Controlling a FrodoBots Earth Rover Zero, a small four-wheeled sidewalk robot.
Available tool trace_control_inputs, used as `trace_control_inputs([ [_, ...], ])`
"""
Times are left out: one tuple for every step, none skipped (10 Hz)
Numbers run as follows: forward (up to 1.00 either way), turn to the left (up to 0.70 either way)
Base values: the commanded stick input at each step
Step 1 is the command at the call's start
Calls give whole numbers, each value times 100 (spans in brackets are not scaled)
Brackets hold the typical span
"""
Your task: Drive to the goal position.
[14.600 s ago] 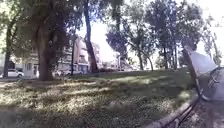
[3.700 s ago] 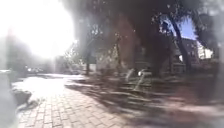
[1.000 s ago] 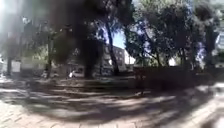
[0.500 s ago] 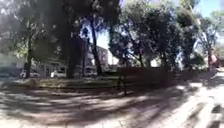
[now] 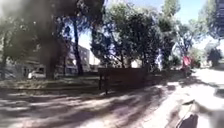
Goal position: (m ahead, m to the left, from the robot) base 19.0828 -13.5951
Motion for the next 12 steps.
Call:
trace_control_inputs([
  [100,-40],
  [100,-40],
  [100,-40],
  [100,-40],
  [100,-40],
  [100,-40],
  [88,-38],
  [72,-35],
  [0,-100],
  [0,-100],
  [0,-100],
  [0,-100],
])
